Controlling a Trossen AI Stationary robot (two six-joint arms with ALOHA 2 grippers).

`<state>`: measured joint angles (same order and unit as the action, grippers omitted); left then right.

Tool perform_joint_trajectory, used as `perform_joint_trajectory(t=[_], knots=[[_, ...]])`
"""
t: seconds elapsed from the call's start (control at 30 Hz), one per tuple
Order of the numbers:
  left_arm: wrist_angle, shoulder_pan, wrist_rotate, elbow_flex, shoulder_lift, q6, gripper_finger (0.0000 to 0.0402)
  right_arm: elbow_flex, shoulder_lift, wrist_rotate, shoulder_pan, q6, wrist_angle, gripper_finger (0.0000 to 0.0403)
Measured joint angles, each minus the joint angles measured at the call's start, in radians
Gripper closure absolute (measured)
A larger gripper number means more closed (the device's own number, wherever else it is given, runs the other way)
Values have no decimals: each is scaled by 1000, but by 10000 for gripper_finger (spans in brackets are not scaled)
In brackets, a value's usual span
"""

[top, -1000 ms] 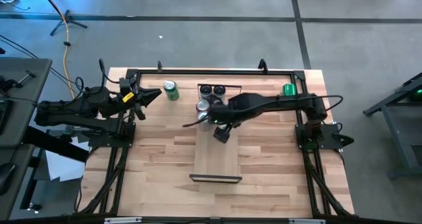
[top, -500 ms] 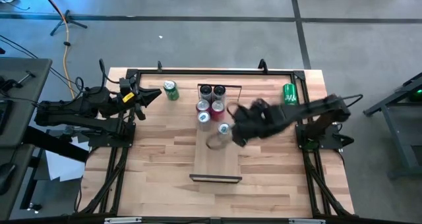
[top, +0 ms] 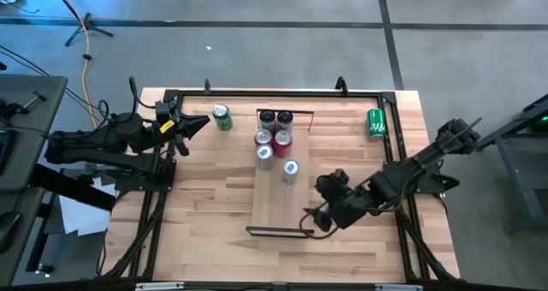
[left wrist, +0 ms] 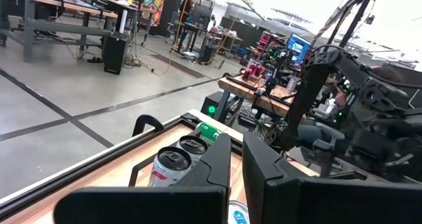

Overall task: Place canned beverage on shelf
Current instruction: Put the blue soda can, aligned with the other blue soda can on the shelf

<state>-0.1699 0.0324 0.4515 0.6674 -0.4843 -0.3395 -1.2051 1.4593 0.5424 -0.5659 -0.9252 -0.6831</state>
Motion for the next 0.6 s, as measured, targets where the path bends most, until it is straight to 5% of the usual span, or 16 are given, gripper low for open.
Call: perform_joint_trajectory(t=[0.17, 0.43, 0.6], knots=[[0, 0, 0, 0, 0, 0, 398, 4, 25, 7, 24, 189, 101, 11], [0, 0, 2, 0, 0, 0, 398, 4, 68, -28, 56, 195, 105, 14], [-1, 0, 5, 0, 0, 0, 398, 4, 97, -57, 82, 140, 48, 85]])
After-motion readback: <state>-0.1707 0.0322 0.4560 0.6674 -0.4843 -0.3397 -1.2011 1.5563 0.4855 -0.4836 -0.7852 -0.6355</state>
